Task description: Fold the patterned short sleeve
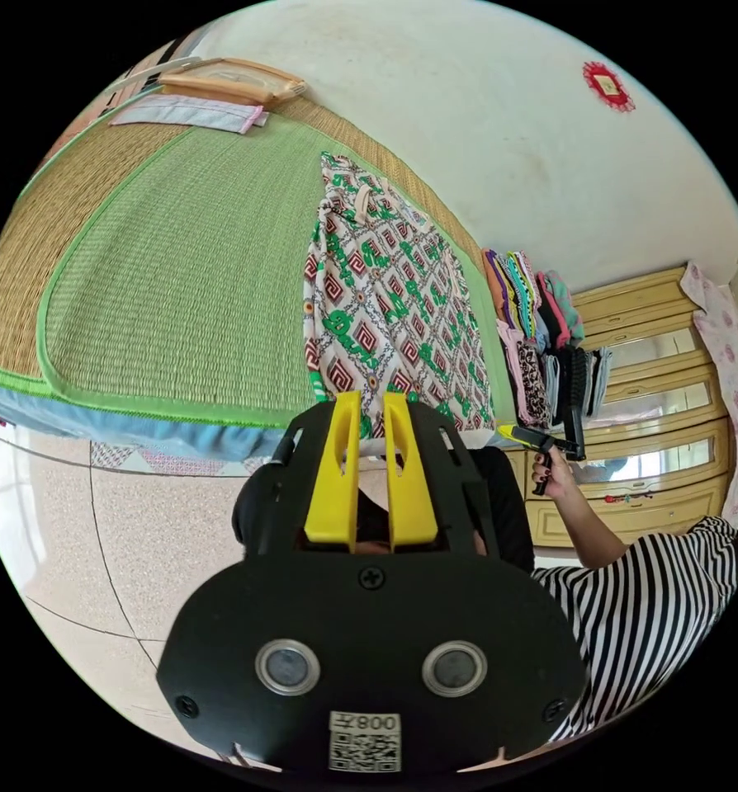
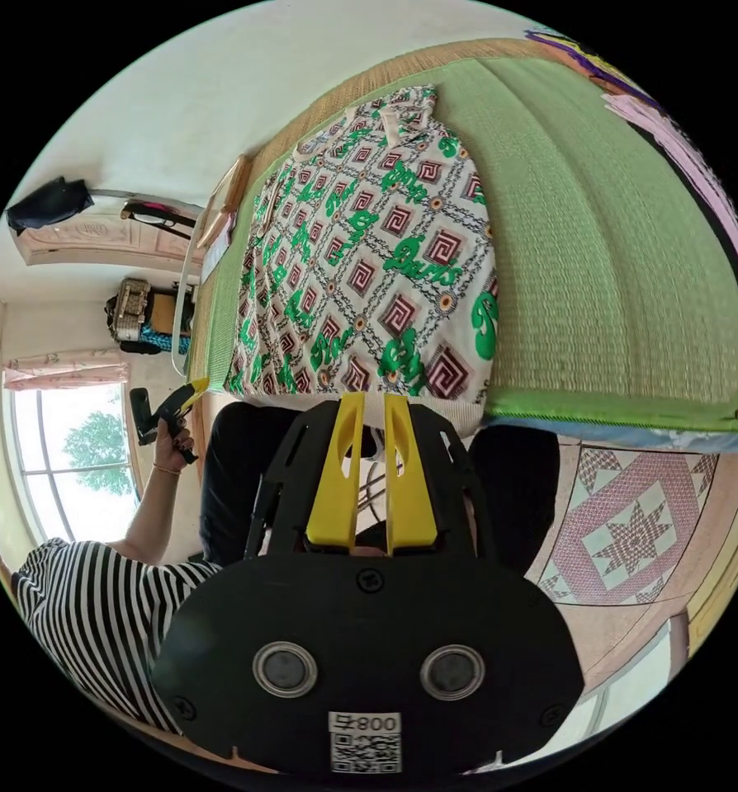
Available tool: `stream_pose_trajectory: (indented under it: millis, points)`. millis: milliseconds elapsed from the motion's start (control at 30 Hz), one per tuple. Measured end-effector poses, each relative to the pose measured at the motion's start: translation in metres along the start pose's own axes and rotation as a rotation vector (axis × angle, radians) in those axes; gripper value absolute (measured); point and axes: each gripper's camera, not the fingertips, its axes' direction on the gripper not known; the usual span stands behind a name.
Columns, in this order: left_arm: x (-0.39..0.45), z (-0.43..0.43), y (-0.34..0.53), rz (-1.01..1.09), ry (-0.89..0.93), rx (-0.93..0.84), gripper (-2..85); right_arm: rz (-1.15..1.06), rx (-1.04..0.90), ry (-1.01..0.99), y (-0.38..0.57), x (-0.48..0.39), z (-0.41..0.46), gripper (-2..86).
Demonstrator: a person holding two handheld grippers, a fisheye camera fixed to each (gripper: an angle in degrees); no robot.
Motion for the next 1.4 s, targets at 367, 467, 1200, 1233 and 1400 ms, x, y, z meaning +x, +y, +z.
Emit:
stream_pose_trajectory:
  millis: [367, 467, 1200, 1233, 1400]
  points:
    - [-0.03, 0.013, 0.064, -0.112, -0.037, -0.037, 7.5, 0.09, 0.076, 0.034, 0.078, 0.067, -0.008, 8.3]
    - [-0.037, 0.014, 0.07, -0.138, -0.025, -0.019, 7.7, 0.092, 0.065, 0.065, 0.076, 0.077, -0.001, 9.0]
    - [-0.077, 0.077, 0.064, -0.044, -0.155, -0.316, 9.2, 0.048, -0.027, 0.039, 0.077, 0.127, 0.018, 8.5]
    - [-0.078, 0.078, 0.066, -0.03, -0.17, -0.326, 8.5, 0.046, -0.029, 0.037, 0.078, 0.13, 0.018, 8.3]
    - [-0.082, 0.07, 0.075, 0.012, -0.185, -0.325, 3.8, 0.023, -0.049, 0.003, 0.081, 0.138, 0.019, 4.5]
